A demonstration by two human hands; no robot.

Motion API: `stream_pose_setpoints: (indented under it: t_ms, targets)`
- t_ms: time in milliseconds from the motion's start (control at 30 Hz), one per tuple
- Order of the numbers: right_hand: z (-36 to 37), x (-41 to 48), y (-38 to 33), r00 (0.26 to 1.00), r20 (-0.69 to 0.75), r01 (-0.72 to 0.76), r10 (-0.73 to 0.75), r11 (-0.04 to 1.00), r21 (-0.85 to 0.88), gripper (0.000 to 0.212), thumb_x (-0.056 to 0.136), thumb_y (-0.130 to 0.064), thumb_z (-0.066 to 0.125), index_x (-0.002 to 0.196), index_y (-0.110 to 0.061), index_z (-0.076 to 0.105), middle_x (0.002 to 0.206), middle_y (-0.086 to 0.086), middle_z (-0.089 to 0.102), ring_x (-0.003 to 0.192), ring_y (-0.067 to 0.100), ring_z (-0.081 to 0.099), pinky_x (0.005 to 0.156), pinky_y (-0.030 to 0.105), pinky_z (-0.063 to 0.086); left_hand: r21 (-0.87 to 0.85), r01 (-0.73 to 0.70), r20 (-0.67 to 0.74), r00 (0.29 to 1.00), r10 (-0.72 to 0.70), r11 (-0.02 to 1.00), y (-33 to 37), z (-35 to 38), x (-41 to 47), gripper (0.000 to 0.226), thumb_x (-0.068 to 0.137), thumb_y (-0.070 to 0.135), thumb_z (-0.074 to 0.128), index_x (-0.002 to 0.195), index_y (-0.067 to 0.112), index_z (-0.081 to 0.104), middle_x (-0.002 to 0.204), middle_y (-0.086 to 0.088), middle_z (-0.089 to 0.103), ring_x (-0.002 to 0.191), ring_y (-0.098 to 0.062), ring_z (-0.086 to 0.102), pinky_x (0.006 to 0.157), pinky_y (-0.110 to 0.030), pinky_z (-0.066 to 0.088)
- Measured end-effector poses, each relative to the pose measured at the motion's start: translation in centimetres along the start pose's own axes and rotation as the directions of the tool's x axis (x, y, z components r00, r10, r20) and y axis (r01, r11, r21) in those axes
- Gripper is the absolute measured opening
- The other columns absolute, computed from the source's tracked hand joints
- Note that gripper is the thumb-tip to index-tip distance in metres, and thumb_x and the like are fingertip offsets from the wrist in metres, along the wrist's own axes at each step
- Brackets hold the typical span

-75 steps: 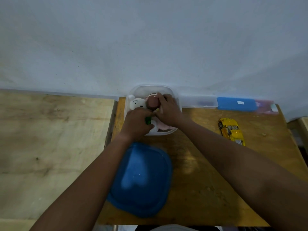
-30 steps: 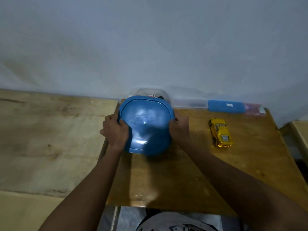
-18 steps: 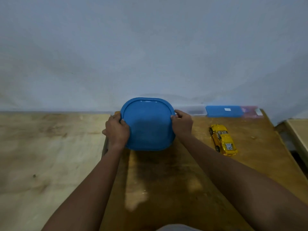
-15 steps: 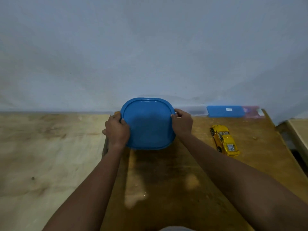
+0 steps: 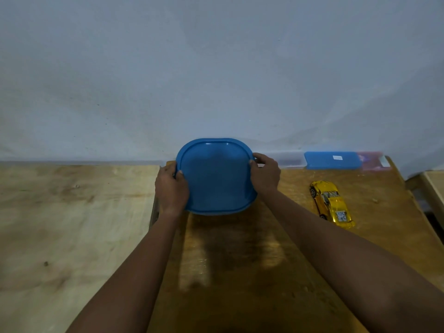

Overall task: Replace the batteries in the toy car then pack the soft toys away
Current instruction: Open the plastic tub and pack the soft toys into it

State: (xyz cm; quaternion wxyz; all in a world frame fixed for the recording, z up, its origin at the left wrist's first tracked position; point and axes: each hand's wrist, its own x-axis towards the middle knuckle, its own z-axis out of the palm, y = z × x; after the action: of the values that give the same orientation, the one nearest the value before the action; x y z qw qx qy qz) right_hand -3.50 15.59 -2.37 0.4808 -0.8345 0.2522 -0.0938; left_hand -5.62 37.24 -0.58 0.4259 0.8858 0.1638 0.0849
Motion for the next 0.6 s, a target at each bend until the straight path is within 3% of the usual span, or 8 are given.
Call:
stream_pose_setpoints:
  t_ms: [133, 233, 300, 367, 433, 533, 600]
  targets:
    - [0.1, 0.1, 0.0, 0.999, 0.02, -0.029, 0.028, 0.998, 0.048, 0.028, 0.097, -0.021, 0.059, 0.124, -0.022, 0.068, 0.111, 0.0, 0.071, 0.101, 0.016, 0.064, 0.091, 0.035, 0.054, -0.095, 0.121, 0.047, 0.992, -0.117, 0.988, -0.1, 0.1, 0.2, 0.037, 0.103, 0.011, 0.049, 0.138, 0.005, 0.058, 0.135, -0.013, 0.062, 0.129, -0.03, 0.052, 0.09, -0.022, 0.034]
    - [0.1, 0.1, 0.1, 0.996, 0.056, -0.074, 0.07, 0.993, 0.088, 0.026, 0.098, -0.021, 0.057, 0.121, -0.027, 0.067, 0.104, 0.001, 0.072, 0.094, 0.018, 0.066, 0.083, 0.036, 0.056, -0.157, 0.199, 0.063, 0.98, -0.191, 0.967, -0.2, 0.0, 0.5, 0.037, 0.102, 0.012, 0.052, 0.138, 0.009, 0.06, 0.134, -0.012, 0.064, 0.128, -0.026, 0.054, 0.087, -0.018, 0.034]
    - [0.1, 0.2, 0.1, 0.993, 0.083, -0.093, 0.085, 0.991, 0.093, 0.024, 0.098, -0.02, 0.056, 0.12, -0.026, 0.064, 0.104, 0.001, 0.07, 0.09, 0.016, 0.064, 0.077, 0.033, 0.056, -0.198, 0.236, 0.064, 0.972, -0.228, 0.951, -0.2, -0.2, 0.7, 0.035, 0.1, 0.013, 0.055, 0.134, 0.011, 0.064, 0.131, -0.01, 0.066, 0.117, -0.017, 0.06, 0.087, -0.017, 0.036]
    - [0.1, 0.4, -0.1, 0.987, 0.111, -0.123, 0.112, 0.988, 0.097, 0.024, 0.099, -0.02, 0.054, 0.123, -0.022, 0.057, 0.107, 0.001, 0.065, 0.083, 0.009, 0.059, 0.068, 0.025, 0.05, -0.25, 0.275, 0.061, 0.961, -0.268, 0.928, -0.2, -0.4, 1.0, 0.032, 0.098, 0.016, 0.059, 0.129, 0.012, 0.068, 0.125, -0.007, 0.069, 0.093, -0.001, 0.06, 0.088, -0.019, 0.038]
    - [0.1, 0.4, -0.3, 0.977, 0.134, -0.18, 0.164, 0.977, 0.111, 0.027, 0.099, -0.021, 0.053, 0.126, -0.019, 0.053, 0.109, -0.001, 0.058, 0.083, 0.007, 0.055, 0.062, 0.019, 0.043, -0.298, 0.303, 0.054, 0.952, -0.301, 0.905, -0.3, -0.4, 1.5, 0.028, 0.096, 0.019, 0.063, 0.123, 0.014, 0.071, 0.119, -0.005, 0.071, 0.095, -0.007, 0.062, 0.09, -0.023, 0.042]
    - [0.1, 0.5, -0.5, 0.939, 0.211, -0.306, 0.27, 0.938, 0.165, 0.022, 0.098, -0.025, 0.05, 0.116, -0.014, 0.058, 0.107, 0.0, 0.06, 0.084, 0.01, 0.053, 0.059, 0.021, 0.039, -0.32, 0.386, 0.09, 0.921, -0.378, 0.865, -0.5, 0.1, 2.3, 0.023, 0.094, 0.028, 0.064, 0.112, 0.017, 0.071, 0.113, -0.003, 0.07, 0.103, -0.021, 0.062, 0.087, -0.03, 0.048]
    - [0.2, 0.6, -0.6, 0.919, 0.244, -0.356, 0.309, 0.917, 0.179, 0.023, 0.098, -0.028, 0.049, 0.111, -0.011, 0.057, 0.097, 0.001, 0.059, 0.08, 0.011, 0.053, 0.057, 0.024, 0.038, -0.279, 0.456, 0.176, 0.889, -0.422, 0.845, -0.8, 0.4, 2.9, 0.033, 0.093, 0.04, 0.06, 0.112, 0.014, 0.068, 0.119, -0.003, 0.065, 0.104, -0.023, 0.059, 0.089, -0.037, 0.05]
